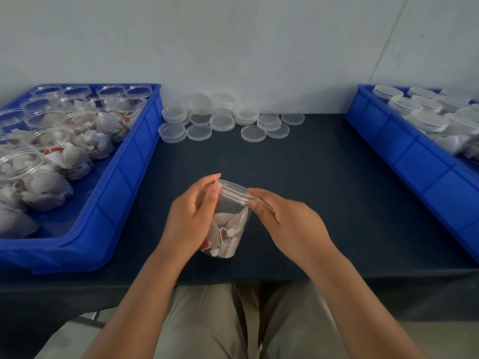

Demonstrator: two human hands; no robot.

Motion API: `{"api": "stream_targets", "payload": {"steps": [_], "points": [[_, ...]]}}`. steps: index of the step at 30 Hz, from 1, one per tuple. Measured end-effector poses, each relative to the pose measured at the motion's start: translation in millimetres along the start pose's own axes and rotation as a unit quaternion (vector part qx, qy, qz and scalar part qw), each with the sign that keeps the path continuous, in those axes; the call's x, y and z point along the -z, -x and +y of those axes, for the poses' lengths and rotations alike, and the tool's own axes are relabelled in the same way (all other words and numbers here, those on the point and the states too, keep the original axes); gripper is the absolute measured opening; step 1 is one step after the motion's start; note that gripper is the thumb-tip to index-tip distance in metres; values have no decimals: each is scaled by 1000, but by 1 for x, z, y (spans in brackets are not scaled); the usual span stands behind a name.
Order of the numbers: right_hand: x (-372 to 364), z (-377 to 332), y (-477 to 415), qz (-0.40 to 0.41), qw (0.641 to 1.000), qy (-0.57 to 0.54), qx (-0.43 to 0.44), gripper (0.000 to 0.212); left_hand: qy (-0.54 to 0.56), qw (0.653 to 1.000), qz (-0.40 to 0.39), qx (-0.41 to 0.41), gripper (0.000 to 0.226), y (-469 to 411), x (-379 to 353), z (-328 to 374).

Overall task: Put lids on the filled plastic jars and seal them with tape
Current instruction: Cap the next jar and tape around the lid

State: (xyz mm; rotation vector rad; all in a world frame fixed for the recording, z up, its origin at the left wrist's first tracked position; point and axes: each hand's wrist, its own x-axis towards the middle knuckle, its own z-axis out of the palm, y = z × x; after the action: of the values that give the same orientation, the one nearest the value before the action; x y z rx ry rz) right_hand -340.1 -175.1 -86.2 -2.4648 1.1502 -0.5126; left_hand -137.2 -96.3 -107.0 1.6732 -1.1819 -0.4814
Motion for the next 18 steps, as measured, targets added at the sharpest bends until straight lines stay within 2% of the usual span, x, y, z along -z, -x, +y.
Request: {"api": "stream_targets", "payload": {"steps": [2,4,6,9,12,15,18], "points": [[-2,-6,5,9,1000,26,8,55,-38,998,-30,38,86,11,-11,9],[-5,-12,9,8,999,49,14,51,-67,996,-7,55,109,17,-21,16],[-6,-13,9,-3,1000,22,10,54,-67,996,32,42,103,17,-25,15],[-3,-4,6,-71,993,-94,-12,68,-44,997,42,53,83,6,-19,11],[2,8,7,-123,984,-130,-2,62,-31,999,3,37,74,-5,-9,7],[8,17,1,-122,986,-110,10,50,-2,998,-55,16,68,-12,-1,3],[13,25,-11,-127,987,-100,8,59,68,990,-119,31,67,-18,1,-1]]}}
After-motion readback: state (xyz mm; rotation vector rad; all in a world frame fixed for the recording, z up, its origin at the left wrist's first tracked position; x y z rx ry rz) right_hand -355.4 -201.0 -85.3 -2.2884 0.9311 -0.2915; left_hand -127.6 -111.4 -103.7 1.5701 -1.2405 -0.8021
